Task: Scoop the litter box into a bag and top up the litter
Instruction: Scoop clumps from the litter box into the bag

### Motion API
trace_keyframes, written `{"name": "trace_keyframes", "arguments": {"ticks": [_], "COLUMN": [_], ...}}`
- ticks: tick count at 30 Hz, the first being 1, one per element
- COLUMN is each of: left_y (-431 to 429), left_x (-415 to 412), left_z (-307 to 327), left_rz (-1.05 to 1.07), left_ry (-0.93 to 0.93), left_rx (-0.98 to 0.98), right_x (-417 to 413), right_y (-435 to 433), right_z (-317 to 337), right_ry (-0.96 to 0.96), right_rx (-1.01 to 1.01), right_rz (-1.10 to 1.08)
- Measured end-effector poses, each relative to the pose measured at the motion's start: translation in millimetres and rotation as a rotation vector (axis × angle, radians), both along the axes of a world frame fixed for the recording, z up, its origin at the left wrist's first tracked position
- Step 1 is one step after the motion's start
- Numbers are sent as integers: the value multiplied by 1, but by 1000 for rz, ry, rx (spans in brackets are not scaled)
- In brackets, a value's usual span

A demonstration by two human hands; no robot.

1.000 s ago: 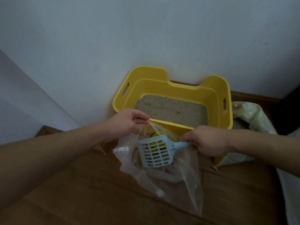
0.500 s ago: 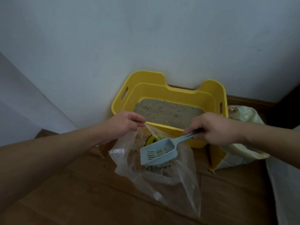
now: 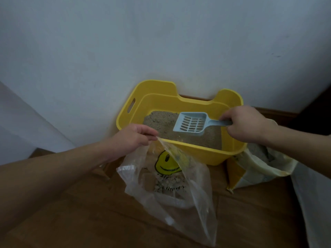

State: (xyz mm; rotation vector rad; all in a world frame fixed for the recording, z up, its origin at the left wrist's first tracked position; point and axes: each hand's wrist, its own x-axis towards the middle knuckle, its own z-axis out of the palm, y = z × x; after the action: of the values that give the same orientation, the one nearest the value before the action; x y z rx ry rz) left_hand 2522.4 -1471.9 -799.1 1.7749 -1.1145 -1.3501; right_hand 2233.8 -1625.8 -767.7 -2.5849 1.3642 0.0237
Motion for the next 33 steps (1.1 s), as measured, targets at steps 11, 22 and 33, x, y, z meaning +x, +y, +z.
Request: {"name": "trace_keyframes", "arguments": {"ticks": [11,22,33], "left_y": [-17,-30,-34], "left_x": [-3,-1,11], "left_z": [-14,-25,-33], "left_rz": [-2,10,38], "left_ry": [112,198,265], "left_rx": [-88,-106,-110], "right_x": [24,40,75], "right_y": [-30,-59,-81], "right_z": [-33,-61,-89], "right_ry": [315,385,335], "right_rx": [13,16,55], "right_rz": [-55,-112,-95]}}
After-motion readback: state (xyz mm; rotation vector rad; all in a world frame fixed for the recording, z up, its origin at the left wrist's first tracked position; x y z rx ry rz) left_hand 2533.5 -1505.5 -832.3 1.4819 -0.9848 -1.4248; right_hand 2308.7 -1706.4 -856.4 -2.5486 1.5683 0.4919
